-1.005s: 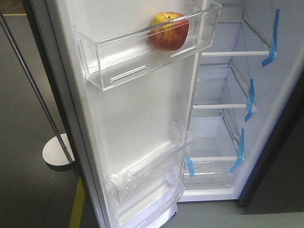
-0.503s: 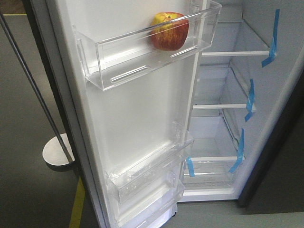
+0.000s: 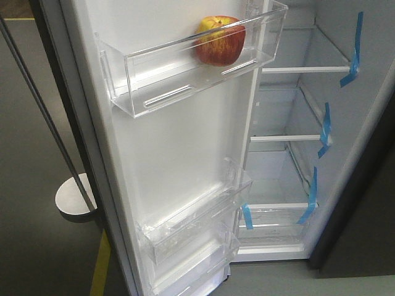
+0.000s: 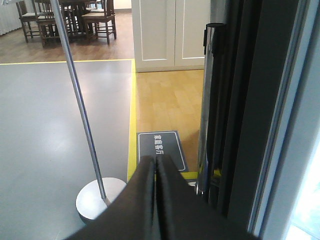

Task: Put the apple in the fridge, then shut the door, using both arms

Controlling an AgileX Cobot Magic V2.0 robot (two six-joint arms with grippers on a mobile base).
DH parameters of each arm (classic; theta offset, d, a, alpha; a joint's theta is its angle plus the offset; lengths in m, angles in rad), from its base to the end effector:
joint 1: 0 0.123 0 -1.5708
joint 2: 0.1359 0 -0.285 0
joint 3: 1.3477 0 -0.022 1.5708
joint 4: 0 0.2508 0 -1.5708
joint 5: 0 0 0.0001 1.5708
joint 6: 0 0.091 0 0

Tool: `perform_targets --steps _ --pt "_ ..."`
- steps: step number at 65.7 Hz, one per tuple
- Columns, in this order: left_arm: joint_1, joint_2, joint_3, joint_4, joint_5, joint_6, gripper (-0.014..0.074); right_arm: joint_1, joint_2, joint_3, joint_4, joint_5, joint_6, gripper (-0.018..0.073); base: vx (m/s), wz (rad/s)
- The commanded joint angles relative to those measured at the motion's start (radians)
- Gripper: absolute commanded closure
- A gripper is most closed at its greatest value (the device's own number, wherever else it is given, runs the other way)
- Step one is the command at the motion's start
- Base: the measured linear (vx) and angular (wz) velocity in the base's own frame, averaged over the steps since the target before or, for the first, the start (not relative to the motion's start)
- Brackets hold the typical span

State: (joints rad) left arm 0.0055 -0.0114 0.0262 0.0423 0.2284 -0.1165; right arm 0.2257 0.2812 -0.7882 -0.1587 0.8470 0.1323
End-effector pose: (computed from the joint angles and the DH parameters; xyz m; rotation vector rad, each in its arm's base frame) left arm 0.0556 0.0012 0.1843 -0.0768 1.7251 -0.0433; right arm 0.0244 -0.0055 0.3749 -0.0966 1.8136 0.0711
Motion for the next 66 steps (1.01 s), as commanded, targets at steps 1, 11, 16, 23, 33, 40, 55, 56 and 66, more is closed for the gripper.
perform_targets --steps 1,11,16,23,33,40,55,56,66 --pt "-0.007 -0.015 0.019 -0.009 -0.073 -0.003 0.0602 -0.004 0.015 -0.022 -0.019 -0.067 0.001 0.0054 0.0 0.0" --pt "-0.007 -0.015 0.019 -0.009 -0.078 -0.003 0.0602 -0.004 0.015 -0.022 -0.018 -0.067 0.001 0.0054 0.0 0.0" --pt "-0.007 -0.015 0.019 -0.009 -0.095 -0.003 0.0602 -0.004 0.015 -0.022 -0.018 -0.067 0.001 0.0054 0.0 0.0" --pt "-0.007 -0.015 0.019 0.014 -0.103 0.015 0.0602 -0.004 0.015 -0.022 -0.018 -0.067 0.0 0.0054 0.0 0.0" --pt "-0.007 -0.015 0.013 0.014 -0.244 -0.006 0.0602 -0.004 0.015 -0.022 -0.018 -0.067 0.0 0.0054 0.0 0.0" --pt "-0.007 -0.014 -0.024 -0.042 -0.367 -0.076 0.0602 -0.004 0.015 -0.022 -0.018 -0.067 0.0 0.0054 0.0 0.0" --pt "-0.007 0.209 -0.353 -0.023 -0.294 -0.072 0.0602 -0.004 0.015 -0.022 -0.017 -0.067 0.001 0.0054 0.0 0.0" --pt "-0.007 0.232 -0.378 -0.022 -0.282 -0.07 0.0602 -0.004 0.015 -0.022 -0.017 -0.067 0.001 0.0054 0.0 0.0" --pt "-0.007 0.488 -0.672 -0.007 -0.151 -0.061 0.0602 -0.004 0.015 -0.022 -0.017 -0.067 0.001 0.0054 0.0 0.0"
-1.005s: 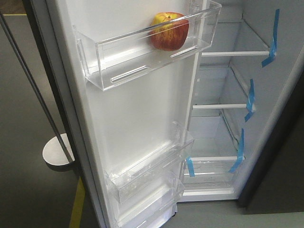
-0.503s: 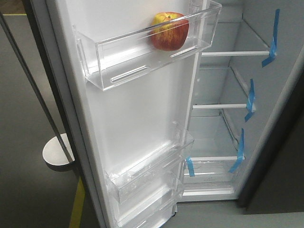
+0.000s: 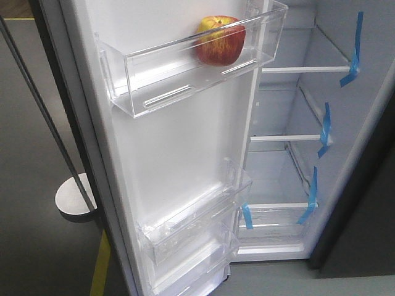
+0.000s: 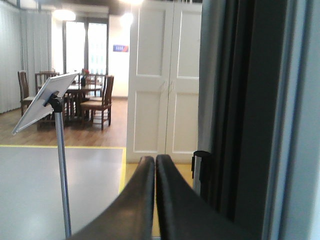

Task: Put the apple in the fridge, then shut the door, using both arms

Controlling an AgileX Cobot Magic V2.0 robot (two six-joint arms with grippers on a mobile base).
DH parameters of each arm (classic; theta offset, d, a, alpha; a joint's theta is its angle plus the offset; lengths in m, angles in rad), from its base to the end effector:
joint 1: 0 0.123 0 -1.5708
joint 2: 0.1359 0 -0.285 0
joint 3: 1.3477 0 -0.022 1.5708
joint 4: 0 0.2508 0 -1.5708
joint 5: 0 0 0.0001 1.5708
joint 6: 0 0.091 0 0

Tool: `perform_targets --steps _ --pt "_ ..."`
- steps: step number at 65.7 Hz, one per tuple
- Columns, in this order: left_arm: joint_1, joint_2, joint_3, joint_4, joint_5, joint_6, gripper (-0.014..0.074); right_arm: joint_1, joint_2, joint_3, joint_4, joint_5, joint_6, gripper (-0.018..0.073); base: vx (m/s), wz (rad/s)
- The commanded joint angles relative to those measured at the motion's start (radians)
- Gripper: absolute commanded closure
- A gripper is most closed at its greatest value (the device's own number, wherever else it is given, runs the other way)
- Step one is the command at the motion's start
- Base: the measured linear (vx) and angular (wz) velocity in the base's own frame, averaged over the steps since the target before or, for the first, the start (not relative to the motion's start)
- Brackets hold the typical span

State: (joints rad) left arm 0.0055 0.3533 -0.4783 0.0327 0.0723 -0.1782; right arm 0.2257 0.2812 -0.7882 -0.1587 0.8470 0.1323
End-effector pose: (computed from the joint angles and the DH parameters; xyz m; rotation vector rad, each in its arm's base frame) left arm 0.0791 0.0007 0.3438 -0.1100 1.4276 -0.1136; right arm 0.0244 -0.0055 0.3749 -0.0966 1.8136 0.0711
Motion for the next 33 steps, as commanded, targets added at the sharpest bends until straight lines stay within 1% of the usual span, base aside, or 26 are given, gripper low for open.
perform_targets --steps 1,6,11,14,18,22,30,33 --pt "-0.007 0.14 -0.187 0.002 0.015 0.001 0.0602 -0.004 0.015 -0.022 -0.017 -0.067 0.001 0.0054 0.0 0.0" --pt "-0.007 0.219 -0.268 0.013 0.014 0.022 0.0602 -0.004 0.015 -0.022 -0.017 -0.067 0.001 0.0054 0.0 0.0" --pt "-0.007 0.275 -0.312 0.02 -0.053 0.03 0.0602 -0.004 0.015 -0.022 -0.017 -0.067 0.001 0.0054 0.0 0.0" --pt "-0.007 0.3 -0.321 0.017 -0.094 0.024 0.0602 -0.004 0.015 -0.022 -0.017 -0.067 0.001 0.0054 0.0 0.0" --pt "-0.007 0.32 -0.323 0.016 -0.12 -0.005 0.0602 -0.004 0.015 -0.022 -0.017 -0.067 0.001 0.0054 0.0 0.0" --pt "-0.007 0.334 -0.323 0.02 -0.102 -0.011 0.0602 -0.004 0.015 -0.022 -0.017 -0.067 0.0 0.0054 0.0 0.0" --pt "-0.007 0.371 -0.323 0.064 -0.025 -0.011 0.0601 -0.004 0.015 -0.022 -0.017 -0.067 0.0 0.0054 0.0 0.0" --pt "-0.007 0.384 -0.323 0.064 -0.012 -0.012 0.0598 -0.004 0.015 -0.022 -0.017 -0.067 0.0 0.0054 0.0 0.0"
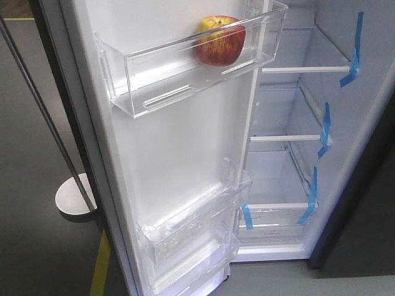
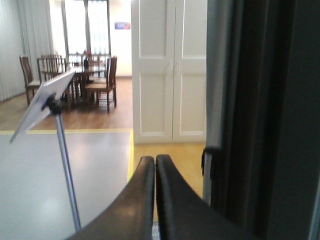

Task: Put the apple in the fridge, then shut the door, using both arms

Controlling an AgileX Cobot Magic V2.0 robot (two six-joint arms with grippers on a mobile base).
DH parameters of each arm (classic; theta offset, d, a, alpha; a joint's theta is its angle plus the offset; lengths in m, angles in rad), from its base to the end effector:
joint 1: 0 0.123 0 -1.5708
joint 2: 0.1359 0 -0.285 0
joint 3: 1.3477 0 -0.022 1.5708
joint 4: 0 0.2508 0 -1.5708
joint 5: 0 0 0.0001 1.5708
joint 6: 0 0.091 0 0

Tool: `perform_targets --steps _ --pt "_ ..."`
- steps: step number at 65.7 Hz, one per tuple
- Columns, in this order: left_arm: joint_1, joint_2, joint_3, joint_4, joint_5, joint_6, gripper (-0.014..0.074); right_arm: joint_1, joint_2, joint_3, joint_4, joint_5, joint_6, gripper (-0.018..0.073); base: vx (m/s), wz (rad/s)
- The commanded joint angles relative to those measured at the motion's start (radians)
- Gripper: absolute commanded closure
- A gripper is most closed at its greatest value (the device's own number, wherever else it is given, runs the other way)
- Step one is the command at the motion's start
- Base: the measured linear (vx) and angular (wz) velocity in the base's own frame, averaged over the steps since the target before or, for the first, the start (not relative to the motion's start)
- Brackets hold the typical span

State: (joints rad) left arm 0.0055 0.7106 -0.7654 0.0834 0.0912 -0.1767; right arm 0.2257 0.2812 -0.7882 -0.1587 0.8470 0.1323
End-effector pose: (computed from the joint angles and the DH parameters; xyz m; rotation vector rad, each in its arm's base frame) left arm 0.1472 0.0015 0.3983 -0.0814 1.5179 -0.0647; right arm 0.0244 -0.0055 0.3749 -0.0966 1.8136 0.0711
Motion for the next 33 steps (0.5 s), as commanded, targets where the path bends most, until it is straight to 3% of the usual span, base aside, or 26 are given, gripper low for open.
perform_targets --steps 1,9,16,33 --pt "-0.007 0.031 -0.036 0.012 -0.031 -0.013 0.0598 -0.004 0.015 -0.022 -0.017 -0.067 0.0 0.0054 0.0 0.0" --pt "-0.007 0.052 -0.036 0.011 -0.061 -0.022 0.0573 -0.004 0.015 -0.022 -0.017 -0.067 0.0 0.0054 0.0 0.0" --pt "-0.007 0.072 -0.036 0.012 -0.072 -0.016 0.0481 -0.004 0.015 -0.022 -0.017 -0.067 0.0 0.0054 0.0 0.0" --pt "-0.007 0.117 -0.036 0.012 -0.056 0.014 0.0032 -0.004 0.015 -0.022 -0.017 -0.067 0.0 0.0054 0.0 0.0"
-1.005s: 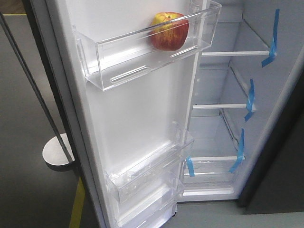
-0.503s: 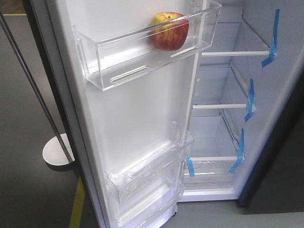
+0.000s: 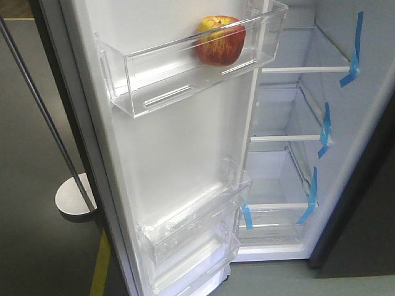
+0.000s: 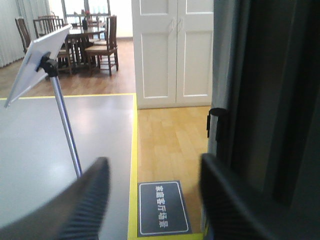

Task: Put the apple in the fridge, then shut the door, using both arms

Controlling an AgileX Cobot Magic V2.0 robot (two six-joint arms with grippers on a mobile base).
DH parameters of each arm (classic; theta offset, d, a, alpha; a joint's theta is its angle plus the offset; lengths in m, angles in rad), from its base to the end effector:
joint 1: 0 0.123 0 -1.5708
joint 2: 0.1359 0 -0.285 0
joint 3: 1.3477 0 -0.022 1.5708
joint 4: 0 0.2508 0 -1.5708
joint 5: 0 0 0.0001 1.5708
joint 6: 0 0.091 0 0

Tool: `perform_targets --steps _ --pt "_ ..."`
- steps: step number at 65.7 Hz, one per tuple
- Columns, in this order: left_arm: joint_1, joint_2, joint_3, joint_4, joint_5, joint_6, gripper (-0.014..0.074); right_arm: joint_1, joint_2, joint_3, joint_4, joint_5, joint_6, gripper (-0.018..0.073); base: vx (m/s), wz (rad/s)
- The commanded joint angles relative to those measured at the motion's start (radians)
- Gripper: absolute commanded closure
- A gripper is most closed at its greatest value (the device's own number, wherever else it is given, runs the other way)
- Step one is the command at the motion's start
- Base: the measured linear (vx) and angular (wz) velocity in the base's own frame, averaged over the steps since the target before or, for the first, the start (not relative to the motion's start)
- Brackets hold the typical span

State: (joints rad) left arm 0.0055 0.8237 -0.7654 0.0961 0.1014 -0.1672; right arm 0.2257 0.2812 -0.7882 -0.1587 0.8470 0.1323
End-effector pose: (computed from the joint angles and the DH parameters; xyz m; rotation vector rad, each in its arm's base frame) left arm 0.1773 0.0019 0.3790 -0.0707 1.6415 -0.0425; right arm 0.0244 -0.0055 0.3749 -0.0966 1.8136 0.0711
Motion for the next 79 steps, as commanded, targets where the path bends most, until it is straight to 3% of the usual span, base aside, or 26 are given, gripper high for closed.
perform_targets --steps 1,11,31,49,56,69,79 --pt "-0.007 0.004 -0.036 -0.001 -0.066 0.004 0.0007 -0.004 0.015 -0.022 -0.017 -0.067 0.0 0.0054 0.0 0.0" --pt "-0.007 0.004 -0.036 -0.002 -0.09 0.004 -0.0076 -0.004 0.015 -0.022 -0.017 -0.067 0.0 0.0054 0.0 0.0" --pt "-0.007 0.127 -0.061 -0.011 -0.168 -0.125 0.002 -0.004 0.015 -0.022 -0.017 -0.067 0.0 0.0054 0.0 0.0" --pt "-0.008 0.338 -0.3 -0.035 -0.026 -0.296 0.0031 -0.004 0.015 -0.022 -0.017 -0.067 0.0 0.0054 0.0 0.0" --pt "-0.027 0.402 -0.388 -0.071 0.048 -0.279 0.0031 -0.004 0.015 -0.022 -0.017 -0.067 0.0 0.0054 0.0 0.0" --pt "-0.117 0.512 -0.541 -0.08 0.198 -0.144 0.0031 -0.004 0.015 -0.022 -0.017 -0.067 0.0 0.0054 0.0 0.0" --pt "-0.142 0.552 -0.609 -0.149 0.25 -0.109 0.0031 -0.004 0.015 -0.022 -0.017 -0.067 0.0 0.0054 0.0 0.0"
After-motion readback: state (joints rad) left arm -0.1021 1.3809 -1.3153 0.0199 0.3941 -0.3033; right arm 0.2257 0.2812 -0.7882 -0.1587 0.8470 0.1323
